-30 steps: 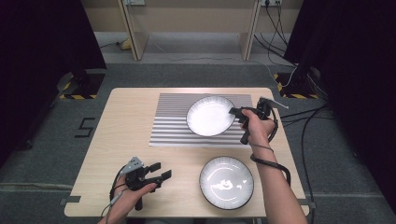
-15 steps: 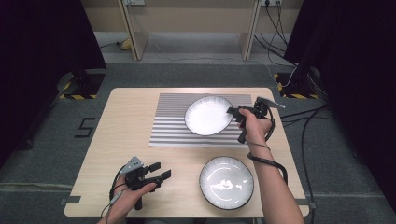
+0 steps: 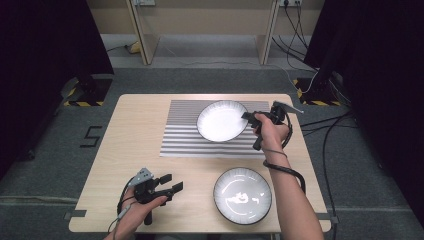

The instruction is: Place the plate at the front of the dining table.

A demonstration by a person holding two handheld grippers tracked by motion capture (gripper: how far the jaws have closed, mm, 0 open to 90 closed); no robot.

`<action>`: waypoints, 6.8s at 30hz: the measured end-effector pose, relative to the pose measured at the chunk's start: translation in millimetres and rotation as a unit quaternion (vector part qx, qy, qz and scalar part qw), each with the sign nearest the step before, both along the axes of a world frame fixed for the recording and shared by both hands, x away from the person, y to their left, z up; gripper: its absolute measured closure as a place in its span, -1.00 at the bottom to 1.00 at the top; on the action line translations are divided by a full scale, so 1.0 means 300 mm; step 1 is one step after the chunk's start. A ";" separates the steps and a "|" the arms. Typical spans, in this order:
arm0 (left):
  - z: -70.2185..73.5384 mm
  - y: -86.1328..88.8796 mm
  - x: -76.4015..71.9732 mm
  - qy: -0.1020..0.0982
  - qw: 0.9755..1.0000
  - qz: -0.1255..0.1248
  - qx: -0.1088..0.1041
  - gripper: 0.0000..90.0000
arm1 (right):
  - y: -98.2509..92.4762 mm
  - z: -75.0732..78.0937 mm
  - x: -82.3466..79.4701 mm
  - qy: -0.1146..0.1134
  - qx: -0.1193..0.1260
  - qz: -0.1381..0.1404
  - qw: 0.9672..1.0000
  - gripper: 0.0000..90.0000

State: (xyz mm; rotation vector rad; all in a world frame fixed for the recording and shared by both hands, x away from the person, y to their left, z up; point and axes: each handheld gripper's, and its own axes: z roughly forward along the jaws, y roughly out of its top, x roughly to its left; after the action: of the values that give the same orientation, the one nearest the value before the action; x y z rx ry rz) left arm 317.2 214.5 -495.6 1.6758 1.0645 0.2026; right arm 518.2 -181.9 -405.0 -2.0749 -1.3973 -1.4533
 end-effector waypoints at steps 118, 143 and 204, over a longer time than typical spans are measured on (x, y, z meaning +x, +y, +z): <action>-0.026 0.000 -0.001 0.009 1.000 -0.009 0.007 -0.24 | 0.060 -0.238 0.198 0.055 -0.033 -0.051 0.997 0.65; -0.026 0.000 0.001 0.009 1.000 -0.007 0.006 -0.24 | 0.020 -0.259 0.184 0.057 -0.065 -0.071 0.994 0.41; -0.027 -0.013 -0.007 0.007 1.000 -0.010 0.013 -0.23 | -0.094 -0.186 -0.103 0.007 -0.075 -0.056 0.996 0.23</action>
State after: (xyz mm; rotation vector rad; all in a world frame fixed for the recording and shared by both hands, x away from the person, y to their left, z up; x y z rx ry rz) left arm 315.2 210.8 -503.6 1.7133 1.0598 0.1932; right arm 487.4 -210.1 -460.7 -2.2848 -1.4478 -1.4106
